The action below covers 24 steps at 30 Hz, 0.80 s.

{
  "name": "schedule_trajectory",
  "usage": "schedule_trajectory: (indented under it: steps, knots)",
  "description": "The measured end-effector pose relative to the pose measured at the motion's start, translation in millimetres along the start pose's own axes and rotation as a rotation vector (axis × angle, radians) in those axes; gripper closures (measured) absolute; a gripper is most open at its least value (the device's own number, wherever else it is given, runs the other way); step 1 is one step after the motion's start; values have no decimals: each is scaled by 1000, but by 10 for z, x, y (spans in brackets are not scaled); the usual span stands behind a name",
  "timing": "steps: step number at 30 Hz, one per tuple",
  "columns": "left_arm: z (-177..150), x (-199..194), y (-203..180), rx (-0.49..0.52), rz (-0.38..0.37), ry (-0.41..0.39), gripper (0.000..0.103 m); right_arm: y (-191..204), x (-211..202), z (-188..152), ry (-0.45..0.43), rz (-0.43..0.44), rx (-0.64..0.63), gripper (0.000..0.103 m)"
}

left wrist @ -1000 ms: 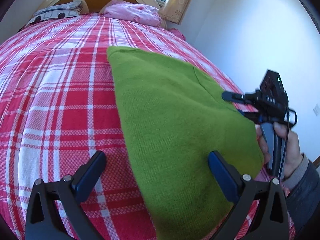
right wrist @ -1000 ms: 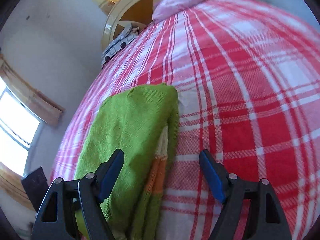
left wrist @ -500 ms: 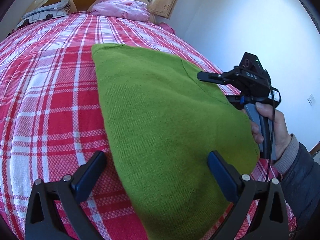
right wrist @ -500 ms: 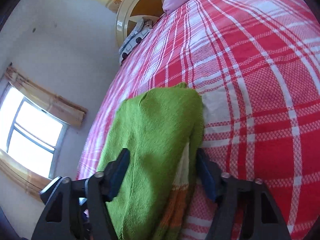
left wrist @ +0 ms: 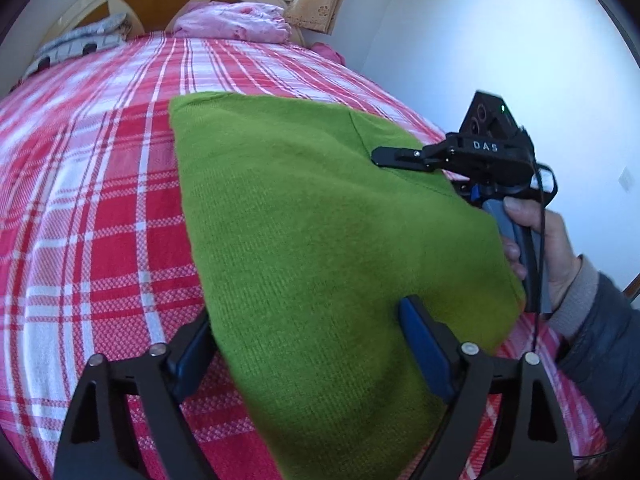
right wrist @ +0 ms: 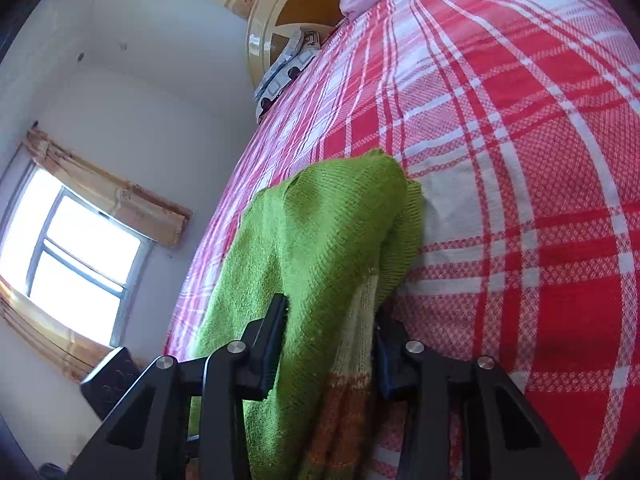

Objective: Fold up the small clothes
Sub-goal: 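Close both grippers on the sweater edge near the orange-striped cuff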

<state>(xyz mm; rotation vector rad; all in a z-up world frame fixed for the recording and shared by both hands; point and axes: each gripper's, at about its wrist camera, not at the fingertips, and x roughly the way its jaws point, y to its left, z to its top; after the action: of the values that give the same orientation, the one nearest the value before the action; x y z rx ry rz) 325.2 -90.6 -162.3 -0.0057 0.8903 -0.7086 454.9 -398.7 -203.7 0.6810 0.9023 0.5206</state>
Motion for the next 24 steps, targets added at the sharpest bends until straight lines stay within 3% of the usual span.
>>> schedule_trajectory:
  steps: [12, 15, 19, 24]
  knots:
    - [-6, -21, -81, 47, 43, -12, 24, 75, -15, -74, -13, -50, -60, 65]
    - [-5, -38, -103, 66, 46, -14, 31, 175, -41, -119, -37, -86, -110, 70]
    - [-2, -133, -128, 82, 54, -25, 50, 311, -91, -182, -73, -117, -159, 73]
    - [-38, -214, -146, 95, 60, -19, 55, 447, -159, -257, -99, -115, -166, 74]
